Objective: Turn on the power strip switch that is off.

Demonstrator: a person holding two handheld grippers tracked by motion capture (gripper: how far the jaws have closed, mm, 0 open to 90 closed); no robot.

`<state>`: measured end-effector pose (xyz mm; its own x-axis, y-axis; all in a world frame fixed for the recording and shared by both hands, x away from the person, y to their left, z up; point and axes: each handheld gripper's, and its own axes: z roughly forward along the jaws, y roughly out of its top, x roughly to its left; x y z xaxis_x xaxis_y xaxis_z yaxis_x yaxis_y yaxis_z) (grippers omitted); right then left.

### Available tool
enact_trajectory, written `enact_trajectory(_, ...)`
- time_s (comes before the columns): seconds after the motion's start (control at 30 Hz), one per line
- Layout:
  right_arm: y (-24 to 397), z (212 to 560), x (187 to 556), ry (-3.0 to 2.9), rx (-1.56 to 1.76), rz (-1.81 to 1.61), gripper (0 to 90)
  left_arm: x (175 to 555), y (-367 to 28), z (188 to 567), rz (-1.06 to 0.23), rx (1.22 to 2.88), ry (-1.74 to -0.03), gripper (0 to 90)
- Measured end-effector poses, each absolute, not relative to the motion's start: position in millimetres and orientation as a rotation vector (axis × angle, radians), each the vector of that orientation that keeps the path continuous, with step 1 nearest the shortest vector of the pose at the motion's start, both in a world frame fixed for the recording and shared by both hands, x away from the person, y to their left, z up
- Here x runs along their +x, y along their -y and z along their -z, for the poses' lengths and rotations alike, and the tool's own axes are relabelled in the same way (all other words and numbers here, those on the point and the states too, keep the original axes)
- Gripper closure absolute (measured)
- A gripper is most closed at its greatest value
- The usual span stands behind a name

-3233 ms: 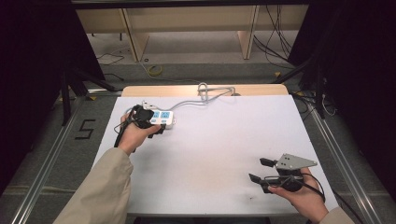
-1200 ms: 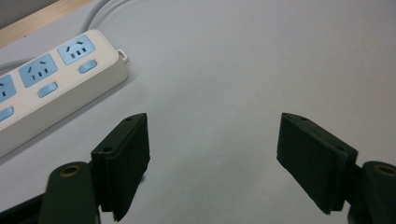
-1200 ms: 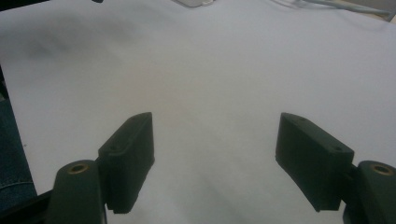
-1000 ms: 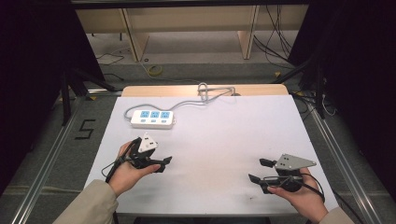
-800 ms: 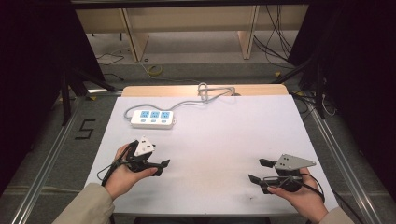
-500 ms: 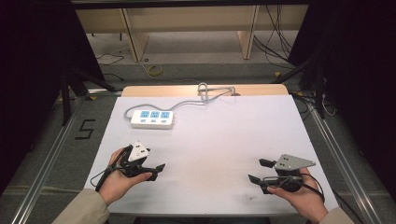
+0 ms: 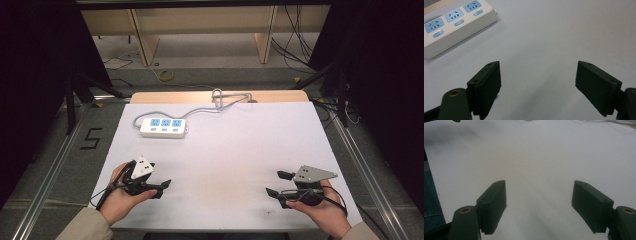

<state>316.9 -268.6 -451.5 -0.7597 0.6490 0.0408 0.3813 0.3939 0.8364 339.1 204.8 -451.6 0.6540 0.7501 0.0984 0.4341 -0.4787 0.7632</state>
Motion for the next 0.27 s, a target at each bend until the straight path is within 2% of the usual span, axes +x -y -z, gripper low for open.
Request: enact_trajectory(0.27, 269.1, 452.1, 317.2, -2.37, 0.901, -1.299, 28.2, 340.4, -203.6, 452.9, -0.555, 2.147, -0.914, 20.3)
